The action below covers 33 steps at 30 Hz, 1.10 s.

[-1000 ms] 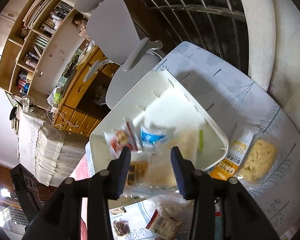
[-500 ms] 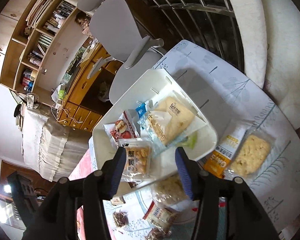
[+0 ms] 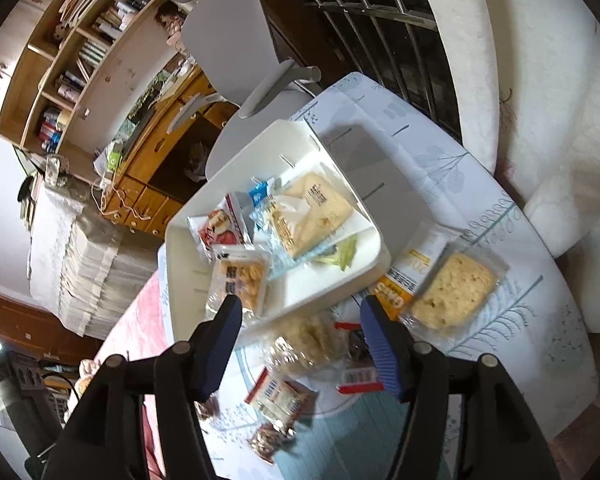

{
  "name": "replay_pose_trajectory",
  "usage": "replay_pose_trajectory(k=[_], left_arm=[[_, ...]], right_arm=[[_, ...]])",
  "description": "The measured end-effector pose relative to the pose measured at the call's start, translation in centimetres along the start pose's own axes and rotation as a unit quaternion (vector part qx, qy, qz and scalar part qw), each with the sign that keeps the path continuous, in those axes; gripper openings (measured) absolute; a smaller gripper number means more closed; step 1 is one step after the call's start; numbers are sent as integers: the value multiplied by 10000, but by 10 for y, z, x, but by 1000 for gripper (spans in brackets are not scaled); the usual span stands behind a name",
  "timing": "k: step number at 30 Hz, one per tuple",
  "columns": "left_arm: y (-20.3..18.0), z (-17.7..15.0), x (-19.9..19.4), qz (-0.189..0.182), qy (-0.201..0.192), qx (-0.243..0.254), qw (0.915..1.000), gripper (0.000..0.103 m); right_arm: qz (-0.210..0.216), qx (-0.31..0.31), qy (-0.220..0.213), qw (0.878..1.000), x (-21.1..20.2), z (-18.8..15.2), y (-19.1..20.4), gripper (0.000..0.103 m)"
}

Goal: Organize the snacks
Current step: 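Withdraw both tools from the basket toward the remaining snacks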

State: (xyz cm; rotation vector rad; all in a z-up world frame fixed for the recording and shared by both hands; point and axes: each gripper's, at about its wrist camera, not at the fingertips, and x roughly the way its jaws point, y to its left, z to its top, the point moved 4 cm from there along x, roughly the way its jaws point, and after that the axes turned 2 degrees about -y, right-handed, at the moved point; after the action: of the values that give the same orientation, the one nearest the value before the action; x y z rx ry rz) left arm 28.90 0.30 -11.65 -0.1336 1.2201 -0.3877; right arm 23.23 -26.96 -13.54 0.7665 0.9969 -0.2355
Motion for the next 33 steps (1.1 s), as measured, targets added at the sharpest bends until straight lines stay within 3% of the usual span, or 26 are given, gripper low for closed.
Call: replay_pose_trajectory(k=[15, 30, 33], left_arm=[[14, -45, 10, 260, 265, -316, 9988, 84], [40, -99, 49, 591, 805, -821, 9916, 84], [46, -111, 59, 698, 947, -881, 9891, 84]], right_arm=[[-252, -712, 662, 9949, 17, -44, -2, 66], [-505, -1406, 938, 9843, 37, -75, -15, 66], [-526, -1459, 1053, 9823, 44, -82, -20, 72]])
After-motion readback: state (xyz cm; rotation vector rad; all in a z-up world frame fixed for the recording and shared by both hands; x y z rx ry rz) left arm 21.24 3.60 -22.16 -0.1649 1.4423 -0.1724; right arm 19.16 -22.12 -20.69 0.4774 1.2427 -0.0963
